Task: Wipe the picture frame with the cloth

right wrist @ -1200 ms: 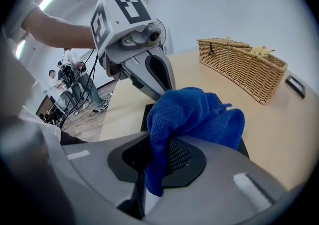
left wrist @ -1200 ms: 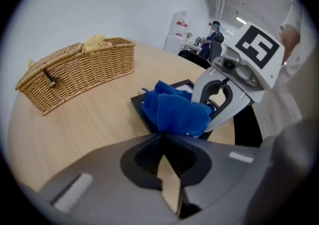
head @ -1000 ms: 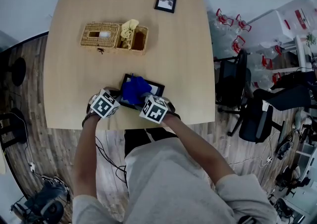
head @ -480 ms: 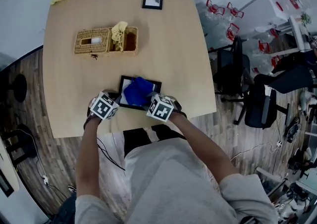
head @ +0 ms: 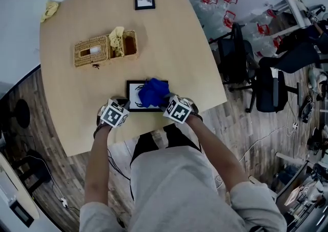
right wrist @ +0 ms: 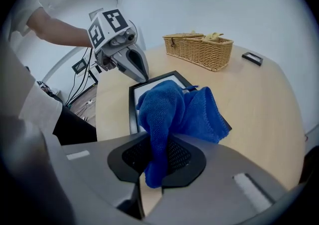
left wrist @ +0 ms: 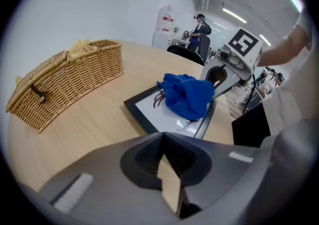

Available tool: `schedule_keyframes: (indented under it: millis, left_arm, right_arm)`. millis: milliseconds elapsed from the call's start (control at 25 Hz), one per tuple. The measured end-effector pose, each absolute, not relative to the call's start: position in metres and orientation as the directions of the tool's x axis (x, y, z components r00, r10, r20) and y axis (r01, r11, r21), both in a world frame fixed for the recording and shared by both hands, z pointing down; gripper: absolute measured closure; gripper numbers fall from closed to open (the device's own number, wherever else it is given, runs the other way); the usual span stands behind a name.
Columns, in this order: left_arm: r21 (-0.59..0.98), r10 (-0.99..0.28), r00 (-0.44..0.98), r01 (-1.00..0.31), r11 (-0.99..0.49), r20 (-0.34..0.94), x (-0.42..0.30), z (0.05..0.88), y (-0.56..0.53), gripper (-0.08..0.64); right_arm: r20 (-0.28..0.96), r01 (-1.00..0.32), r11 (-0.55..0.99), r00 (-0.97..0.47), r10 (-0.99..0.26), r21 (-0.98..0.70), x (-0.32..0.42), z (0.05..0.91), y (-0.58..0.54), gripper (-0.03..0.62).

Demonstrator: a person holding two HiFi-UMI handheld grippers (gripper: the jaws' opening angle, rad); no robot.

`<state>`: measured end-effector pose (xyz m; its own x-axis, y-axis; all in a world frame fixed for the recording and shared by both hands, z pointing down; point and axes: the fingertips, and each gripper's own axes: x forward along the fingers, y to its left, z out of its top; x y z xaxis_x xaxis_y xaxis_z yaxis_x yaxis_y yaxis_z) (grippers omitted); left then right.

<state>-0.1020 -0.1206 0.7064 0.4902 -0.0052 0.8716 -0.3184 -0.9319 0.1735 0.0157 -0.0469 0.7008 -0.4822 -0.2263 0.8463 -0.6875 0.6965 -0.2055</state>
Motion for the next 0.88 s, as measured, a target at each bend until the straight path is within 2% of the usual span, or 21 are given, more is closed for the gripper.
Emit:
schedule_keyframes:
  millis: [360,640,880]
  left_arm:
    - [0.16,0.028,0.5,-0.223,-0.962,0.866,-0.097,0.704,-0.119,0.508]
    - [0.157,0.033,0.536,-0.189,-0.969,0.844,-0.095,0.702,-0.119,0.508]
    - [0.158,0.04,0.516,-0.188,-0.969,0.856,-0.103,0.703,-0.118,0.508]
  right_arm:
    - [0.868,-0.742,0.652,-0.417,-0.27,-0.154,0.026,0.695,-0.041,0.546]
    - [0.879,-0.823,0.551,-0.36,-0.313,-0.141,0.054,0.696,-0.027,0.546]
    - [0.875,-0.85,0.511,-0.34,-0.343,-0.13,0.048,0.695,-0.018,0.546]
